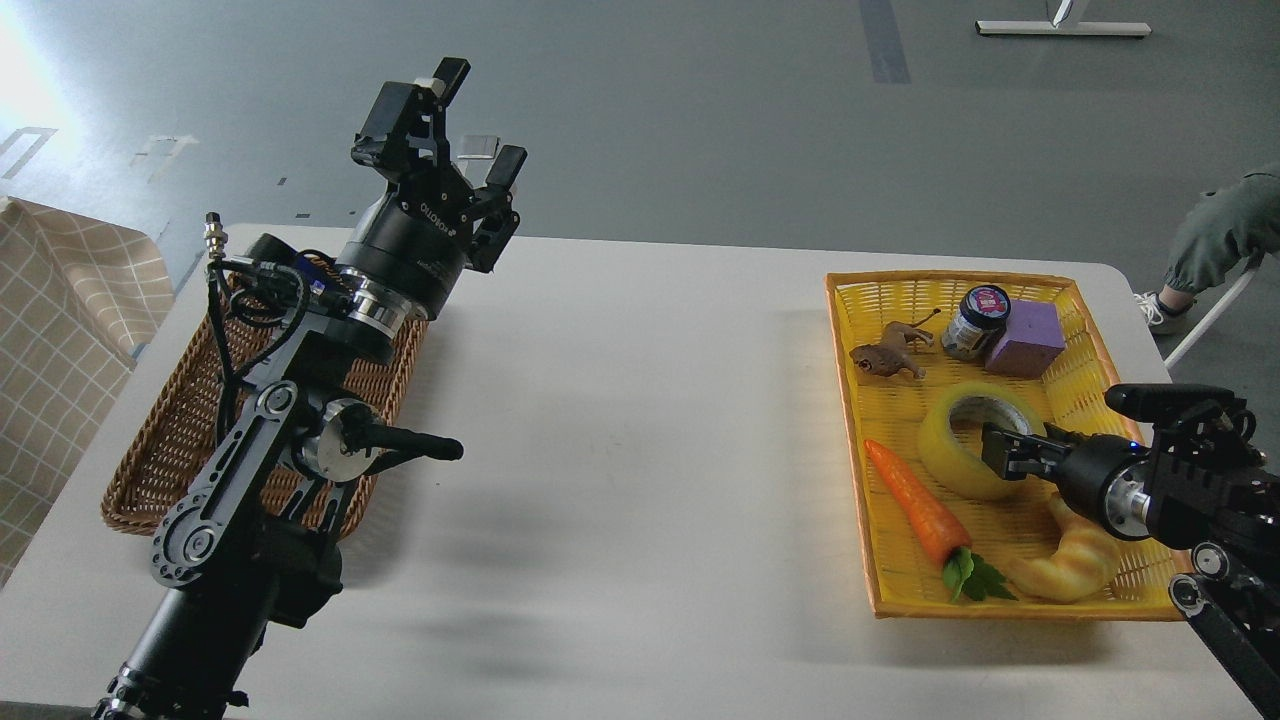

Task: Place and transfer tape with both arms
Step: 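Grasp the yellow tape roll with the right gripper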

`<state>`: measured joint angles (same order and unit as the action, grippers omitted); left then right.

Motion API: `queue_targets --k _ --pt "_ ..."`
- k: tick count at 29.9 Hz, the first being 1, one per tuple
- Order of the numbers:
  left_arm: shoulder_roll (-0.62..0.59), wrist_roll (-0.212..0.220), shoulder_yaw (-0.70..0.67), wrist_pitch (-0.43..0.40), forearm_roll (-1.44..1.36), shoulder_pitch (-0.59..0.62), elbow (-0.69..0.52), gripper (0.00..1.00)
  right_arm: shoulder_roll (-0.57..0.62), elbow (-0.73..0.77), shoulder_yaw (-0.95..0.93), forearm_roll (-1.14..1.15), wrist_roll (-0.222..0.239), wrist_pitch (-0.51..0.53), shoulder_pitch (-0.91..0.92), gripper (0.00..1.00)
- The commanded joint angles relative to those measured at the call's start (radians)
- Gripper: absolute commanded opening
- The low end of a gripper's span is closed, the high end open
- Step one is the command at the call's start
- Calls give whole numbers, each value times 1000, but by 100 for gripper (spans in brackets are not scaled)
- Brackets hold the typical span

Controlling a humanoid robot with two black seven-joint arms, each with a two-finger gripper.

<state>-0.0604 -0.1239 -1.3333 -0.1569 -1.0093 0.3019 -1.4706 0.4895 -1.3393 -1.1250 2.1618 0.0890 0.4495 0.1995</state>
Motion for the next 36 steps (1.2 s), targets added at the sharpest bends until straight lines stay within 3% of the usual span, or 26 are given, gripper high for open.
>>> queue_targets --k 1,14,19,25,30,36 --pt "-2 1 0 0 0 2 0 98 -5 0 1 0 0 0 0 56" --pt "-4 3 2 0 0 2 1 98 0 -3 -1 -2 0 0 -18 56" --pt "-2 3 0 2 -2 0 0 98 9 -5 -1 -4 0 0 -37 46" --pt "-2 3 0 2 -2 0 0 98 14 -3 -1 -2 0 0 -37 44" --pt "-2 0 0 2 -2 -3 0 98 15 -1 1 -2 0 0 -37 27" --pt "-2 -2 2 2 -2 -9 0 98 24 -11 -2 -7 0 1 -40 24"
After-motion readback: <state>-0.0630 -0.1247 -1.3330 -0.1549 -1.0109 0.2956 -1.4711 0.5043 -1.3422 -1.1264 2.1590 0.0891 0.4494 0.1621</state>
